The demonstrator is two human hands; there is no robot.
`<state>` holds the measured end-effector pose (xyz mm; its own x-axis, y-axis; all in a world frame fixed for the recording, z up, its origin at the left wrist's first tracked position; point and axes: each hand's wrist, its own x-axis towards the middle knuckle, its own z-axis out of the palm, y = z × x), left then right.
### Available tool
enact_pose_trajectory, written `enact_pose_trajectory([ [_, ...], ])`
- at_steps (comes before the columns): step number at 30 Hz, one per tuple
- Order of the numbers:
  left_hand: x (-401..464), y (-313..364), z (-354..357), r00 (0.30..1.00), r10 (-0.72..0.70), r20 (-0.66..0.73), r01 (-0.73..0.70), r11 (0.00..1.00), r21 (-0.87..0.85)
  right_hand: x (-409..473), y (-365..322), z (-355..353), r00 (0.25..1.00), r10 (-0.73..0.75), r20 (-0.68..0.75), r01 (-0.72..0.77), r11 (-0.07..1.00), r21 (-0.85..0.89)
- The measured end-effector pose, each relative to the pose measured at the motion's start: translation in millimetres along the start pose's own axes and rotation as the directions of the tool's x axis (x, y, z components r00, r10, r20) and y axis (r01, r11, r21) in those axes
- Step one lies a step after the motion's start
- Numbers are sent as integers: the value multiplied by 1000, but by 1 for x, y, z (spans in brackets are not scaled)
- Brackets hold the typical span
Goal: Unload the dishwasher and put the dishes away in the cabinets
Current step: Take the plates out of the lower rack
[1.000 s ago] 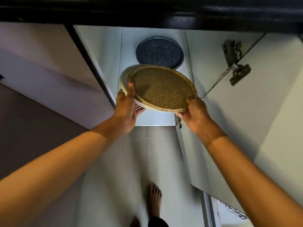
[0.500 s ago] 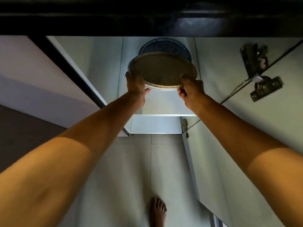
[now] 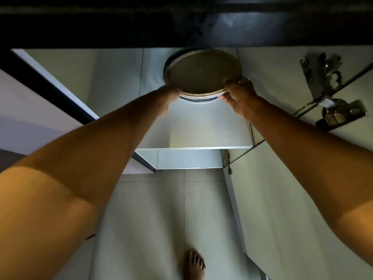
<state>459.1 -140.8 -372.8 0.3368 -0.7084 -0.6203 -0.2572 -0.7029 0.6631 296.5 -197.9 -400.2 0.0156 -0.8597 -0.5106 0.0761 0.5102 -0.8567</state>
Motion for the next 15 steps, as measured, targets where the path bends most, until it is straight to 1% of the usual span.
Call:
enact_pose_trajectory([
  [3, 3, -5, 0, 995, 18, 99, -25, 997, 70, 6, 5, 2, 996, -12, 89, 22, 993, -116],
  [5, 3, -10, 2, 990, 20, 142, -38, 991, 132, 3, 8, 2, 992, -4, 124, 35, 969, -245],
  [8, 0, -15, 7, 983, 18, 180, -56, 977, 205, 1, 11, -6, 990, 29, 135, 40, 873, -486],
  [10, -1, -19, 10, 982, 27, 188, -82, 953, 292, -2, 13, -9, 989, 35, 145, 55, 818, -573],
  [11, -4, -23, 13, 982, 21, 188, -88, 930, 356, -6, 14, -10, 989, 29, 148, 66, 798, -599],
  [13, -12, -32, 21, 988, 8, 155, -92, 834, 544, -19, 19, -9, 988, 32, 151, 71, 778, -625],
  [15, -16, -47, 28, 988, 104, 111, -151, 736, 659, -33, 26, -7, 991, 60, 122, 28, 785, -619],
])
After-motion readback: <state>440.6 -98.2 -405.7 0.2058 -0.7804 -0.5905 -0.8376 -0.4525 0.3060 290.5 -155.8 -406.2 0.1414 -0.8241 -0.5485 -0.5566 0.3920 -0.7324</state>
